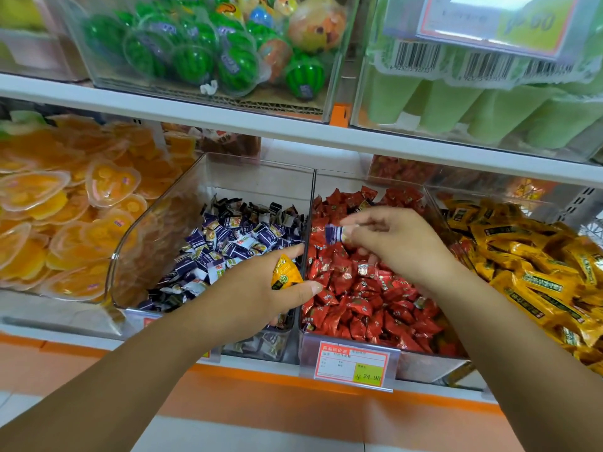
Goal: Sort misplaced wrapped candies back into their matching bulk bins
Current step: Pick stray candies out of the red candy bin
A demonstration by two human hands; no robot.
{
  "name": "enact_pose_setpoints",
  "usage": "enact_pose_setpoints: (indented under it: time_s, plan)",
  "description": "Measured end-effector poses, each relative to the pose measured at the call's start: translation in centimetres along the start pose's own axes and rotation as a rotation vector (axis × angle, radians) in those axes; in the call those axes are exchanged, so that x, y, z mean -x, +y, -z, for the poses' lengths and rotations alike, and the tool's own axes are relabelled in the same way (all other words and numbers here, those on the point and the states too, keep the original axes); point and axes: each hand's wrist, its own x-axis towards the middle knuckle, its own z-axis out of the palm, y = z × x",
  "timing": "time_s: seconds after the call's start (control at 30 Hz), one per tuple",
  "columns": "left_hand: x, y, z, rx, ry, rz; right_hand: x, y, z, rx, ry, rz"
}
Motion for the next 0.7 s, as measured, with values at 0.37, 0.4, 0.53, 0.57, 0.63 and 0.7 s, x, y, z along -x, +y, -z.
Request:
enact_pose_setpoints:
  time_s: [0.37, 0.4, 0.53, 0.57, 0.63, 0.7]
  plan:
    - [0.0, 0.1, 0.0, 0.027, -0.022, 0.008, -5.1, 2.2, 0.1, 0.421, 0.314, -0.036]
    - [0.0, 0.1, 0.0, 0.036, -0.025, 0.012, -5.4, 3.3, 0.3, 0.502, 0.304, -0.075]
    - [0.1, 0.2, 0.0, 0.027, -0.032, 0.018, -5.7, 5.5, -0.7, 0.545, 0.254, -0.045]
    - [0.1, 0.2, 0.1, 0.026, -0.031, 0.018, -5.7, 5.5, -0.9, 0.513, 0.264, -0.036]
    - [0.1, 0.2, 0.1, 0.024, -0.035, 0.015, -5.5, 5.5, -1.1, 0.427, 0.324, -0.019]
    - [0.1, 0.1, 0.1, 0.018, -0.031, 0.010, -5.0, 5.0, -0.9, 0.337, 0.369, -0.018]
